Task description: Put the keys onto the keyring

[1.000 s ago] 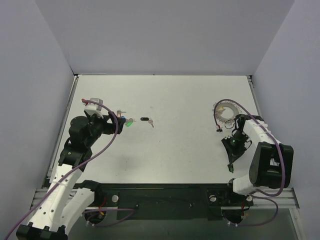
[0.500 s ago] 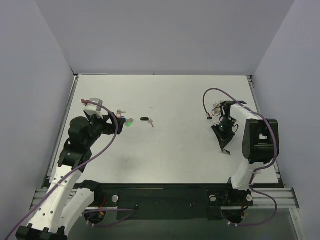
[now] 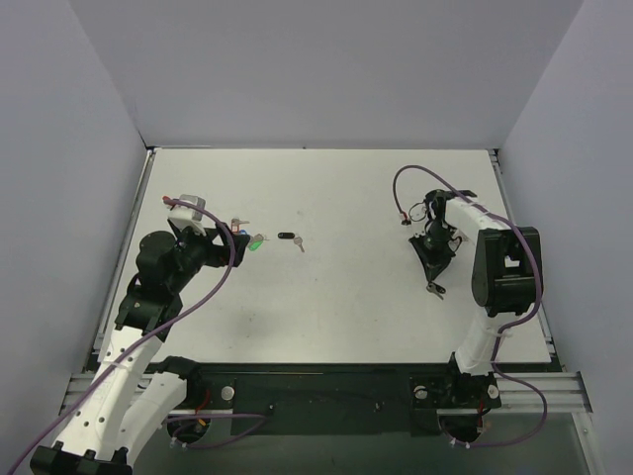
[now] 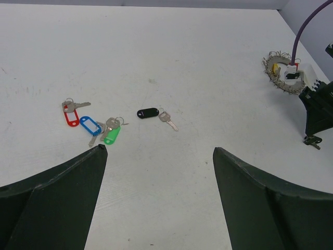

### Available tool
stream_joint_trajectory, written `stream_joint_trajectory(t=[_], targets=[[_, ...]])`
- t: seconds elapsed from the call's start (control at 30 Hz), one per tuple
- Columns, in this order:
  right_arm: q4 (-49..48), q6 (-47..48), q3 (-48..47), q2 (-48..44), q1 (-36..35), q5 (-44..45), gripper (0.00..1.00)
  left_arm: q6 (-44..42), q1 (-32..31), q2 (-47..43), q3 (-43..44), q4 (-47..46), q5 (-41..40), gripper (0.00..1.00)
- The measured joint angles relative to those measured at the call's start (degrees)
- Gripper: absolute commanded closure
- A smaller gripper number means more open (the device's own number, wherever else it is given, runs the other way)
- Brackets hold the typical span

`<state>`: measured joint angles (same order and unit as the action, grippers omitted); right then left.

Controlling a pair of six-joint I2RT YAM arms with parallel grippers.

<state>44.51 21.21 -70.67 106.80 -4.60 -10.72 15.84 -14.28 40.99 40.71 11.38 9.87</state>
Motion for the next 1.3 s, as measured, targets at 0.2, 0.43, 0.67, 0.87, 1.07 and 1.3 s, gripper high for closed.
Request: stream_joint_trajectory(t=[0.2,0.43,0.67,0.87,1.07,1.3], targets=[[-0.3,-0.4,-0.9,0.0,-0.4,-0.3,0.95,0.0,0.0,0.2,0.0,0.0,0.0,0.07],[-0.3,-1.1,-0.9,0.0,-0.7,-2.1,0.94,-0.1,0.0,0.7,0.0,0.0,0.0,0.07],[-0.3,-1.6,-0.7,-0.3,-0.7,-4.0,0.80,-0.3,0.1,1.3,0.0,0.0,0.0,0.07],[-0.3,-0.3,1.2,-5.5,-0.2,-8.2,0.70,-0.7,0.2,2.0,0.0,0.0,0.0,0.07],[-0.6,0.4,1.3,-8.2,3.3,-11.2,0.69,-1.1,0.5,2.4,0.0,0.0,0.0,0.07],[-0.8,0.3,1.4,-3.7,4.8,-11.1,0.71,-1.1,0.5,2.9,0.0,0.0,0.7,0.07]])
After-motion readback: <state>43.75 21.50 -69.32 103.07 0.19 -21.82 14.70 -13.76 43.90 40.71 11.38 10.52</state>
